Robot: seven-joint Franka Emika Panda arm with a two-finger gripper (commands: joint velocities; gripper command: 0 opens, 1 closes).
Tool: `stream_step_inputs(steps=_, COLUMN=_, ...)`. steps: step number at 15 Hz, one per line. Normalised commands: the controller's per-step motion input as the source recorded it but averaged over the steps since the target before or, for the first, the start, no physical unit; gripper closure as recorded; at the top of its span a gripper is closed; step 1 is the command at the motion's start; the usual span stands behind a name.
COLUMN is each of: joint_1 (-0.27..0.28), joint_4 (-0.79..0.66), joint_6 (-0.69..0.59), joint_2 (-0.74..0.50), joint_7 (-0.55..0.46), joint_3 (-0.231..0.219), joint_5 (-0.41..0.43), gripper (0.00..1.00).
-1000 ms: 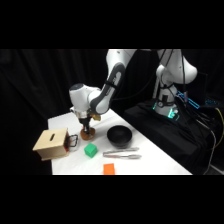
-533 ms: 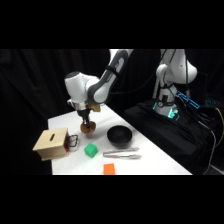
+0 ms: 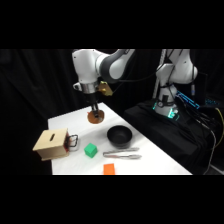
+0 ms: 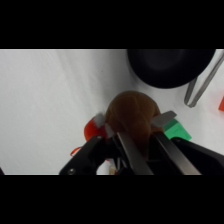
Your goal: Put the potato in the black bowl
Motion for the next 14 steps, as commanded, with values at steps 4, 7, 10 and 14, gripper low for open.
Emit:
stream_step_inputs(steps=4, joint_1=0.077, joint_4=-0.68, joint_6=0.01, joint_2=-0.7, joint_7=0.09, joint_3=0.139, joint_5=-0.13, gripper=0.96)
stream_step_inputs(steps=7, joint_1=0.079, joint_4=-0.57, joint_6=0.08, joint_2=-0.59, joint_7=0.11, joint_3=0.172, joint_5=-0.067, gripper=0.96)
stream_step_inputs(steps=10, joint_1=0.053, joint_4=-0.47, joint_6=0.26, joint_2=-0.39, joint_7=0.08, joint_3=0.14, joint_5=-0.031, gripper=0.96)
stream_step_inputs(steps=14, joint_1=0.008, joint_4=-0.36, joint_6=0.46, joint_2=-0.1, joint_7=0.03, joint_3=0.061, joint_5=-0.043, gripper=0.96)
